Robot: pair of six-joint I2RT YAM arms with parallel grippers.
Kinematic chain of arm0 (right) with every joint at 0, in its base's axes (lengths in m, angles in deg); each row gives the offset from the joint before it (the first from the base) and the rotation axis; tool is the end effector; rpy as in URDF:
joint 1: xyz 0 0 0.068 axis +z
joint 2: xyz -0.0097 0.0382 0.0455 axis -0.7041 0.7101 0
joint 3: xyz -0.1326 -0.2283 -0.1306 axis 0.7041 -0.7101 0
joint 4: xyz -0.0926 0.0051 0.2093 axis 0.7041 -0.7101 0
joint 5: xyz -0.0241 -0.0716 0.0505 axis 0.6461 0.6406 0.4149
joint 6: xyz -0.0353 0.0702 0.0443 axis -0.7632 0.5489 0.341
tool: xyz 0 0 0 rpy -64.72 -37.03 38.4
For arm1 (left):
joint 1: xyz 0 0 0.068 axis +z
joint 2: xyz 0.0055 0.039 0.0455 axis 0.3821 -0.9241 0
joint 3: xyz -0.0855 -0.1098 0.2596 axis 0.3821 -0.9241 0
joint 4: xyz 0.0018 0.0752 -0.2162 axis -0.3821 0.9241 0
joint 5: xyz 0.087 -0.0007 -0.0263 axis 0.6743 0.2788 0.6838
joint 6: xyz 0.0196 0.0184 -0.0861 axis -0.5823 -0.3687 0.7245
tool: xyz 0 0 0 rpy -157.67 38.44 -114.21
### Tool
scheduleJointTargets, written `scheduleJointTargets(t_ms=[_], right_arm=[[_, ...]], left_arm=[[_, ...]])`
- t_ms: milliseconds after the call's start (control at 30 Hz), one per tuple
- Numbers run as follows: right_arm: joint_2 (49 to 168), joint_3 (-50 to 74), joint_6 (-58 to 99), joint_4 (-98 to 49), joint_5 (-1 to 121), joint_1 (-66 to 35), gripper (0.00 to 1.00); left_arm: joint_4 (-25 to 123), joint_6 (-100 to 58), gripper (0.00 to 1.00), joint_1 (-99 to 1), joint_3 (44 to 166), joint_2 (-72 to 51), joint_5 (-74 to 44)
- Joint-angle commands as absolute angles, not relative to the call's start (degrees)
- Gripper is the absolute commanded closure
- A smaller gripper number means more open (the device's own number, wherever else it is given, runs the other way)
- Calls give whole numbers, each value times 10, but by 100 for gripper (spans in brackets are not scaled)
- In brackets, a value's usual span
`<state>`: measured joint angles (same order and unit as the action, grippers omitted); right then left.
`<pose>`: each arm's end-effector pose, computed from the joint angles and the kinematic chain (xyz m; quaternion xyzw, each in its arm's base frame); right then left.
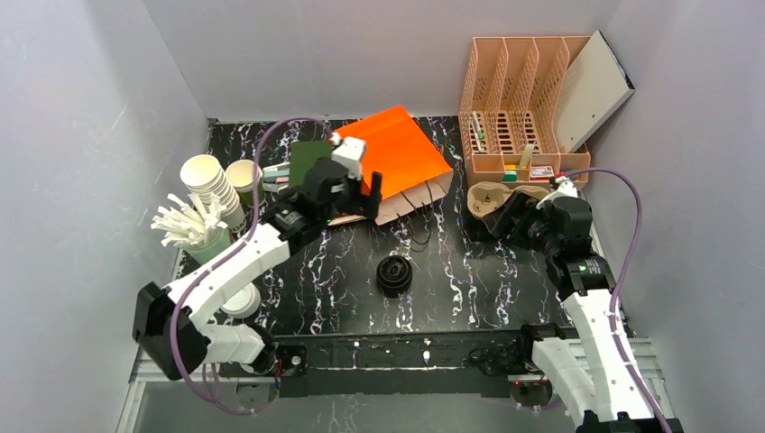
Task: Pack the takeout coffee
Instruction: Pick up the takeout bag from the center of the board.
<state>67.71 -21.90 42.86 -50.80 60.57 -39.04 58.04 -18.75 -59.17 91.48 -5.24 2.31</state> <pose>0.1480 0.0254 0.2962 0.1386 0.8350 0.2113 0.4887 0.2373 -0.1609 0.3500 0.1140 0.8031 -0.1908 0.5529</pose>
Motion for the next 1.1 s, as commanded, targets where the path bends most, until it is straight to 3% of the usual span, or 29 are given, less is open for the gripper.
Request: scheduleJointTargets(t_ms=[0, 400, 467, 800, 1067], right_arm=[[674, -192, 431, -487, 587, -390, 2], [665, -189, 428, -496, 589, -390, 2], [661, -190, 427, -498, 589, -391, 2], [659, -195, 432, -488, 575, -390, 2], [662, -204, 446, -472, 555, -390, 2]], left_arm=[[634, -332, 9, -661, 1007, -116, 111], [748, -541, 8, -797, 1222, -325, 216], [778, -552, 3, -809, 1237, -332, 229], [808, -599, 2, -814, 1123, -206, 233], [722, -660, 2, -814, 1063, -225, 289]])
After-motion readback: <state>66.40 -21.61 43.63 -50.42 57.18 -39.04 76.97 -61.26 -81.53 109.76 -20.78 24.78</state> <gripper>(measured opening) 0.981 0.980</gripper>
